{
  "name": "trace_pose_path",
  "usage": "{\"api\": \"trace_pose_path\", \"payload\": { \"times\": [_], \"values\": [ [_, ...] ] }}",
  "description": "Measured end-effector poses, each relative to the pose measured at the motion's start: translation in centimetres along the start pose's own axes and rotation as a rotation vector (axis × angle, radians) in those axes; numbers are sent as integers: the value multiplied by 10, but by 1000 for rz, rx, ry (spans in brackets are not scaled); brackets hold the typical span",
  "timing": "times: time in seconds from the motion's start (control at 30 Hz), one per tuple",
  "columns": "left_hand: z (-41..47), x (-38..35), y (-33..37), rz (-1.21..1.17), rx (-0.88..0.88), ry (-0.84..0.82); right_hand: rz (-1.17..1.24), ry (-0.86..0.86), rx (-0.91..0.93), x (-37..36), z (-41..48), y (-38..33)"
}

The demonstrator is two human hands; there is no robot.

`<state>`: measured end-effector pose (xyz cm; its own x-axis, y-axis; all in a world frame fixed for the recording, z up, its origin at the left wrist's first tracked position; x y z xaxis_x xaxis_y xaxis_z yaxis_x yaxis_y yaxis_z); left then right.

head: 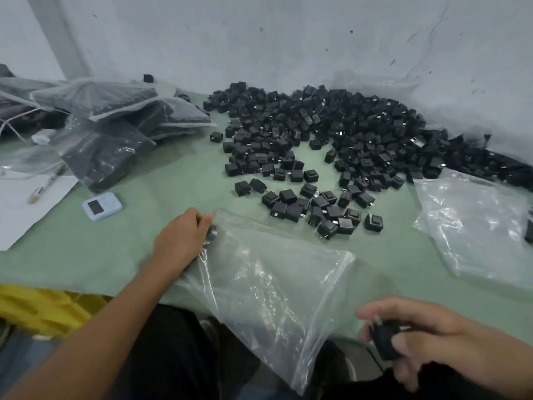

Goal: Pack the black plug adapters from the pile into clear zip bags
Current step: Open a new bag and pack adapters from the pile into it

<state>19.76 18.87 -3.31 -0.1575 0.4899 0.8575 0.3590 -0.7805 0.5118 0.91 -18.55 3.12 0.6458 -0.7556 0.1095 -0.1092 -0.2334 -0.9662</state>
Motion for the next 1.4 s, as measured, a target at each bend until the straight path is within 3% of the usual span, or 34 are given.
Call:
{"api": "trace_pose_path", "payload": {
  "times": [0.07,0.2,0.47,0.7,0.93,1.03,1.2,1.4],
  "values": [
    [1,0,0,1,10,-6,-41,-50,-30,-31,23,5],
    [0,0,0,9,6,3,-89,134,19,-56,100,-3],
    [2,-1,0,25,-5,5,325,371,141,-73,219,-14],
    [1,-1,1,30,-2,9,11,802,138,-65,254,0],
    [1,-2,0,36,-5,12,-78,730,227,-72,263,2],
    [1,-2,-2,23,-10,6,-235,778,284,-69,258,-6],
    [1,-2,-2,17,-10,3,-262,834,274,-64,258,-6],
    [0,-1,-2,24,-3,1,-444,739,299,-67,256,-11]
  ]
}}
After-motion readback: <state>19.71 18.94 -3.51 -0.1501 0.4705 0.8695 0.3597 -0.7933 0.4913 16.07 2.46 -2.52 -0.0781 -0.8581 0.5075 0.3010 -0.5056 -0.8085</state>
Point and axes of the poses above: each hand's wrist, its own z-axis towards the middle knuckle, its own x-axis out of the back of the hand, y = z × x, the point moved 7 cm from there along z, towards the middle knuckle, and after that the axes turned 11 degrees about x, right-handed, at the moved point
